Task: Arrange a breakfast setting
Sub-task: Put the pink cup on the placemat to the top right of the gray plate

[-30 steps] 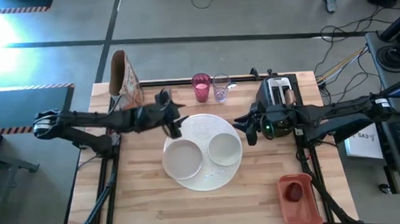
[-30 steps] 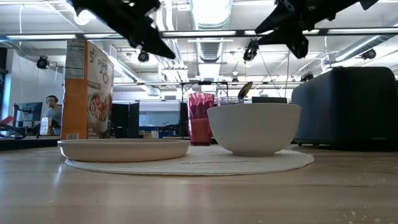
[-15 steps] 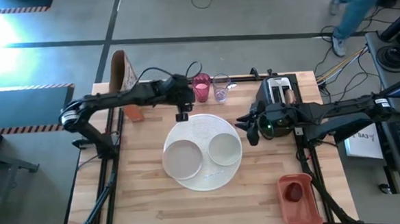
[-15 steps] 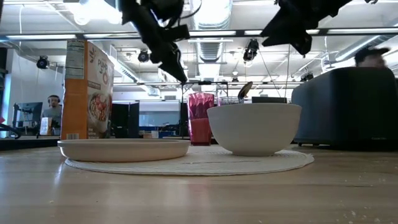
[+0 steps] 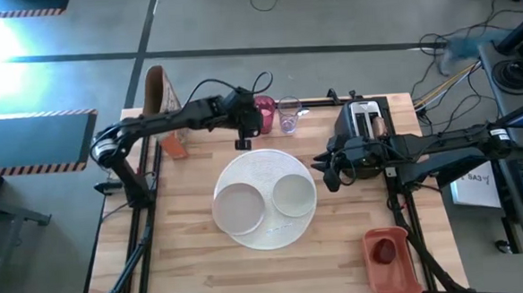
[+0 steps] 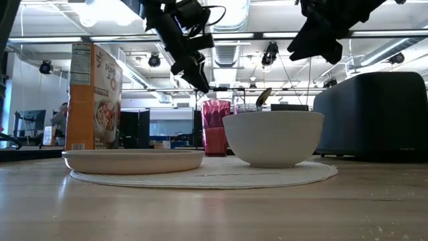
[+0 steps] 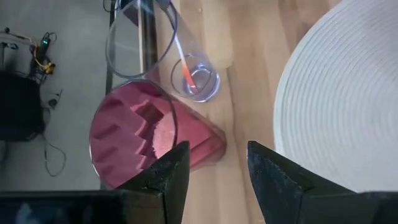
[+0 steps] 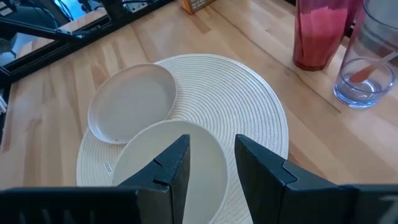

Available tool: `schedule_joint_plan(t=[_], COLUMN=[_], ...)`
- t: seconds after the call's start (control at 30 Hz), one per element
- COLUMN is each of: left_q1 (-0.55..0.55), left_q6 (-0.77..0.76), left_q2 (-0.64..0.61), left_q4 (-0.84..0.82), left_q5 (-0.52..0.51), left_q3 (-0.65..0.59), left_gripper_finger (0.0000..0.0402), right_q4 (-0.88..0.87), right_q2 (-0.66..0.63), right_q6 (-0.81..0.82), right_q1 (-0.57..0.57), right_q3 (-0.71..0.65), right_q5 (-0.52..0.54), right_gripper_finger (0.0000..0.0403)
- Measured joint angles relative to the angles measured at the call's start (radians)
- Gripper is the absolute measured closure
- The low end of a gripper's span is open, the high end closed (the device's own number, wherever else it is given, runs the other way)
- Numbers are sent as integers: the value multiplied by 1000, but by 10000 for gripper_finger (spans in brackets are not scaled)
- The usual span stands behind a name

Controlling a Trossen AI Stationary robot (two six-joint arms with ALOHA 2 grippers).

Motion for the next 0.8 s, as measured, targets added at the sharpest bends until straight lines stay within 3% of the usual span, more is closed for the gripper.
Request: schedule_joint_plan(t=[0.43,0.8], left_q1=[61,93], left_q6=[112,116], left_q2=[84,145], left_q4=[27,11], left_q5=[-1,8], left_q3=[42,98], left_gripper_finger=[259,263], right_q4=[0,-3], right_q2=[0,0], right_q6=[-11,-11], right_q1=[0,0], right_q3=[0,-1], right_q5=[2,2], right_gripper_finger=[289,290])
